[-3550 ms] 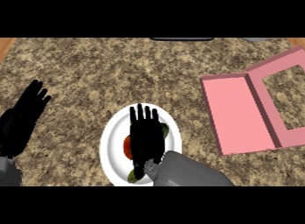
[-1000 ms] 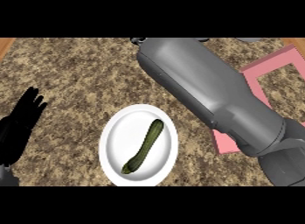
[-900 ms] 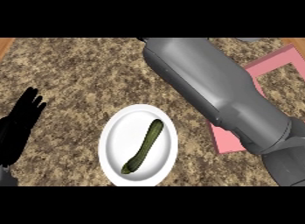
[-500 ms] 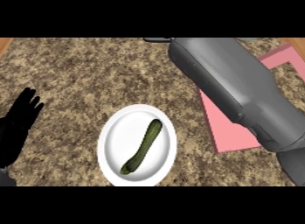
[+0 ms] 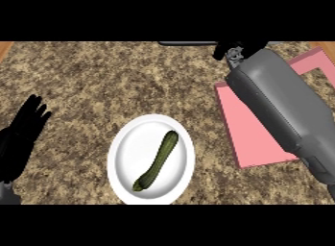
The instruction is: Pick the tomato from the plate and place it in the cardboard box
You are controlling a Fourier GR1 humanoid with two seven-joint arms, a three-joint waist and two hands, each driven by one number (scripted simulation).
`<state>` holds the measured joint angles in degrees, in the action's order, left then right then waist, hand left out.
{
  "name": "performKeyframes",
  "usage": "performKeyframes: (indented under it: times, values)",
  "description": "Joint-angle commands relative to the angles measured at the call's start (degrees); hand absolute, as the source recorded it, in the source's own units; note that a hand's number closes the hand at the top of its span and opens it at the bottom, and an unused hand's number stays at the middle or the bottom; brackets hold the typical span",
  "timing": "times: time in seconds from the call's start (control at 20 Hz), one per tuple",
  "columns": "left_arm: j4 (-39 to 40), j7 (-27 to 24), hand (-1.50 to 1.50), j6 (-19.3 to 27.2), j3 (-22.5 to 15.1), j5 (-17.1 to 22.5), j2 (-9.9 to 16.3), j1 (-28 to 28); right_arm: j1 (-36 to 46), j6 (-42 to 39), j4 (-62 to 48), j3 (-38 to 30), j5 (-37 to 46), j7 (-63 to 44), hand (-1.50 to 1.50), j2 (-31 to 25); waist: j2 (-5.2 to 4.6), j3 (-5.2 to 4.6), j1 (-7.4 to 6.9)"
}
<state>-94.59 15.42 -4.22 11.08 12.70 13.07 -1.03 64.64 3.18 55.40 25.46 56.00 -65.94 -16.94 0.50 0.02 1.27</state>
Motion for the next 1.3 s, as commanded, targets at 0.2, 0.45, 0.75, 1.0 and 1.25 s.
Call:
performKeyframes:
  times: [0.2,0.45,0.75,1.0,1.25]
  values:
    - [-1.7,2.3,0.00,-0.4,-0.1,0.6,0.3,0.2,-14.2,3.2,4.8,-7.0,-1.6,-3.5,1.50,0.2,-0.30,0.02,-0.74]
    - [-2.0,2.3,0.00,-0.7,0.9,0.7,1.5,-0.6,-19.6,5.5,4.6,-13.3,-3.4,-3.9,-1.50,1.9,-0.34,0.02,-0.68]
    - [-0.4,-0.4,0.00,-2.1,0.3,0.6,-0.6,1.8,-27.8,8.0,15.4,-12.7,-0.1,0.7,-1.50,5.2,-0.35,-0.03,-1.12]
    - [0.2,-1.0,0.00,-1.6,1.5,0.4,0.1,1.4,-28.4,24.7,22.1,-17.9,4.2,3.6,-1.50,5.9,-0.08,0.03,0.07]
    - [0.1,-0.9,0.00,-1.6,1.5,0.1,0.4,0.5,-32.9,33.9,28.1,-23.0,6.9,5.4,-1.50,8.0,-0.22,0.02,0.10]
